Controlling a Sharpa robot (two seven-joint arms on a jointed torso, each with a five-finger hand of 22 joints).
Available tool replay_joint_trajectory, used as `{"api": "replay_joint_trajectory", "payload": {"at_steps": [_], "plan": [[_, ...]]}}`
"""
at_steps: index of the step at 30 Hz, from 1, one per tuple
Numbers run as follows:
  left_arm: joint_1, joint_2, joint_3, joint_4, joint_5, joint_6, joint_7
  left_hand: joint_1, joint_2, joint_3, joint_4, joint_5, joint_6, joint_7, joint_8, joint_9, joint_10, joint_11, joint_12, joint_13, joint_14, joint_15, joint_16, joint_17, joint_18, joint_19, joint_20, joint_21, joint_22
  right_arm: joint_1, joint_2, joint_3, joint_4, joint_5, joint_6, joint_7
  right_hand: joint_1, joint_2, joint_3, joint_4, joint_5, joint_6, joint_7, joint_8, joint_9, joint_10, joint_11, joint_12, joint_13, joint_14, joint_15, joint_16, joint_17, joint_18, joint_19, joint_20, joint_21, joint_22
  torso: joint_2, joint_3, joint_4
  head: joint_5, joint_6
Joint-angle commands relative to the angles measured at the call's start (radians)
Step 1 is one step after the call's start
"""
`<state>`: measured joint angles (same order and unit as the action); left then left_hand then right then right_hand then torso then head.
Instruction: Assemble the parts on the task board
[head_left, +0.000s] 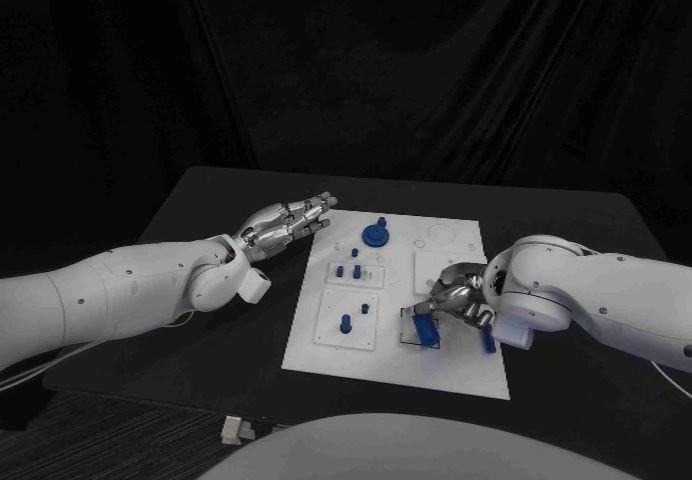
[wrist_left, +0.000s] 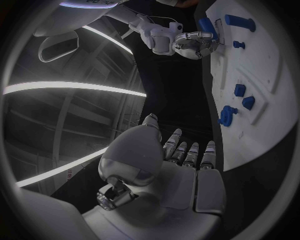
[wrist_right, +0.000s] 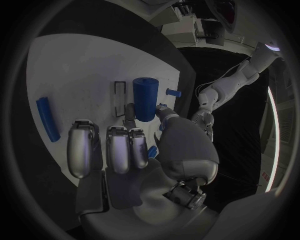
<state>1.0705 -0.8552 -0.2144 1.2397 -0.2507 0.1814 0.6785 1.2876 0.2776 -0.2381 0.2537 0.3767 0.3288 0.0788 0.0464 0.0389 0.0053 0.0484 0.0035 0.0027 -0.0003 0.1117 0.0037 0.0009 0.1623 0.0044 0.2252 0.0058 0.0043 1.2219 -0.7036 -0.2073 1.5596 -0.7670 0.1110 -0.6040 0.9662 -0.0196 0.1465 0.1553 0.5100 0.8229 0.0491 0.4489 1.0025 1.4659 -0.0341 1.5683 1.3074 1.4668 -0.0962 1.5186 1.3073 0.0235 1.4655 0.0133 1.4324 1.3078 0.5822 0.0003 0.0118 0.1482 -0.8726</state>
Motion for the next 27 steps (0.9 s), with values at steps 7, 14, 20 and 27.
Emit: {"api": "replay_joint_trajectory", "payload": {"at_steps": [7,14,20,27], "plan": [[-0.002,0.003,0.001,0.000,0.006,0.018,0.084,0.012,0.002,0.006,-0.003,0.007,0.004,0.004,0.006,0.001,0.001,0.002,-0.002,-0.001,0.000,0.009,-0.004,-0.001,0.017,-0.002,0.009,-0.003,0.002,-0.005,0.000,0.000,0.003,-0.036,-0.009,-0.020,-0.060,0.026,-0.023,0.061,-0.052,-0.009,0.002,0.001,-0.010,0.105,0.010,0.003,0.263,0.081,0.011,-0.006,0.149,0.015,0.036,0.012,-0.010,0.211,0.000,0.0001,0.0002,0.000,0.000],[-0.002,0.004,0.001,0.000,0.006,0.022,0.081,0.013,0.003,0.007,-0.004,0.008,0.004,0.004,0.006,0.001,0.001,0.002,-0.002,-0.001,0.000,0.012,-0.004,-0.001,0.017,-0.001,0.010,-0.003,0.002,-0.005,0.001,0.000,0.004,-0.038,-0.007,-0.020,-0.074,0.032,-0.034,0.079,-0.083,-0.006,0.000,0.006,-0.014,0.105,0.009,0.003,0.263,0.081,0.010,-0.007,0.147,0.015,0.036,0.012,-0.012,0.211,0.000,0.0001,0.0004,0.001,0.000],[-0.002,0.003,0.001,-0.001,0.006,0.024,0.079,0.014,0.004,0.008,-0.004,0.008,0.004,0.004,0.006,0.001,0.000,0.002,-0.002,-0.001,0.000,0.014,-0.004,-0.001,0.017,-0.001,0.010,-0.003,0.002,-0.005,0.000,0.000,0.003,-0.038,-0.002,-0.021,-0.078,0.033,-0.044,0.087,-0.118,-0.005,0.000,0.009,-0.020,0.105,0.008,0.003,0.263,0.080,0.009,-0.008,0.145,0.016,0.035,0.011,-0.015,0.210,0.000,0.0001,0.0003,0.001,0.000],[-0.002,0.005,0.001,-0.002,0.006,0.027,0.076,0.014,0.004,0.008,-0.005,0.008,0.005,0.004,0.006,0.002,0.001,0.002,-0.002,-0.001,0.000,0.016,-0.004,-0.001,0.017,-0.001,0.011,-0.003,0.002,-0.006,0.002,0.000,0.004,-0.038,0.008,-0.022,-0.058,0.015,-0.068,0.070,-0.209,-0.005,0.000,0.012,-0.033,0.105,0.008,0.003,0.263,0.080,0.009,-0.009,0.144,0.016,0.036,0.011,-0.017,0.210,0.000,0.0003,0.0002,0.000,0.000]]}}
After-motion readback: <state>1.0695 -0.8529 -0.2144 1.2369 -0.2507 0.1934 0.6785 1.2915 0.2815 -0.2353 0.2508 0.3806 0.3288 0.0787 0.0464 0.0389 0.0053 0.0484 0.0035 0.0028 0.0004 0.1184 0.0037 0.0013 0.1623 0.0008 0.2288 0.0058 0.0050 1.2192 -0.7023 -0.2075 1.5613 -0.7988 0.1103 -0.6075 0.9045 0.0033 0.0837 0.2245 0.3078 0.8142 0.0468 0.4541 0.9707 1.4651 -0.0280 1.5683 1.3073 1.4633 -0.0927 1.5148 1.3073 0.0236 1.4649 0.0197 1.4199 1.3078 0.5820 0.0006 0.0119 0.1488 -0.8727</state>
